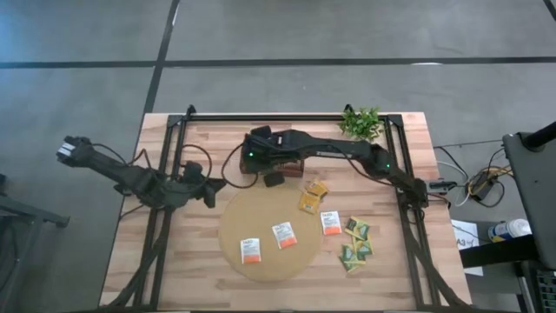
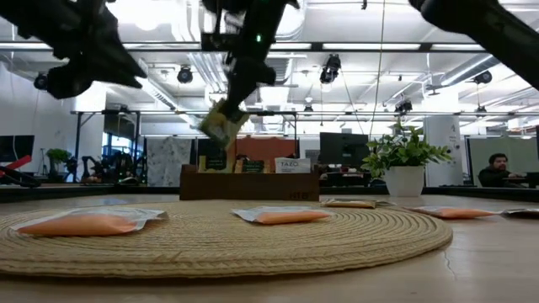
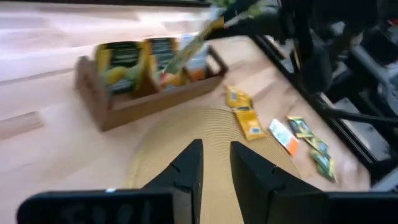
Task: Pick & Place Tea
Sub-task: Put the green tea bag into the left section of the wooden organizer
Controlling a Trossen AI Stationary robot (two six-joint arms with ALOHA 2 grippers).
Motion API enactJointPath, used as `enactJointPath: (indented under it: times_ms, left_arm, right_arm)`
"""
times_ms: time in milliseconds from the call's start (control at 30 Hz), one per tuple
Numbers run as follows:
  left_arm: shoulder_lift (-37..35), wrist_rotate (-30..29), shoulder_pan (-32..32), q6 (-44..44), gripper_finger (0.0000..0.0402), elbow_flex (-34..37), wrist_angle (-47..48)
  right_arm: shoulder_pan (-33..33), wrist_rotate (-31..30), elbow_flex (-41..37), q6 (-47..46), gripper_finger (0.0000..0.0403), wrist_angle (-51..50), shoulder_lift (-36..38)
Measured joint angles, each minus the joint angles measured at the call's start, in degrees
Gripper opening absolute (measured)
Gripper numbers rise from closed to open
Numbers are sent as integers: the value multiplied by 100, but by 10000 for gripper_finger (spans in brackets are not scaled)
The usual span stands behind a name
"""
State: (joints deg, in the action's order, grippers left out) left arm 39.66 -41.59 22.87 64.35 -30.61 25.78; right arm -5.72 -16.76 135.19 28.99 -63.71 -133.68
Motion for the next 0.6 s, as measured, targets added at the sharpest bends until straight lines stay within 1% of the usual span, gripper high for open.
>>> enactJointPath:
  times_ms: [67,133,300,367,433,467,533,600]
  left_arm:
    - [-61,-109,7,262,76,3,344]
    - [-78,-256,7,361,76,28,474]
    - [-93,-697,-31,560,76,237,398]
    - [-82,-695,-35,499,76,364,136]
    - [-73,-595,-33,-27,76,489,-500]
    - [-65,-494,-33,-486,76,566,-892]
    - [-12,-207,-35,-1719,76,701,-1655]
    - [93,-43,-33,-2729,76,781,-2058]
  right_arm:
    - [-2,-36,-177,78,8,185,-26]
    - [4,-39,-262,112,8,192,-61]
    - [7,-141,-274,-88,8,277,-124]
    - [2,-135,-291,-204,8,284,-129]
    - [14,-4,-259,-306,8,246,-100]
    - [32,132,-233,-356,8,234,-84]
    - [77,462,-149,-399,8,215,-68]
    - [154,618,-44,-399,8,140,-68]
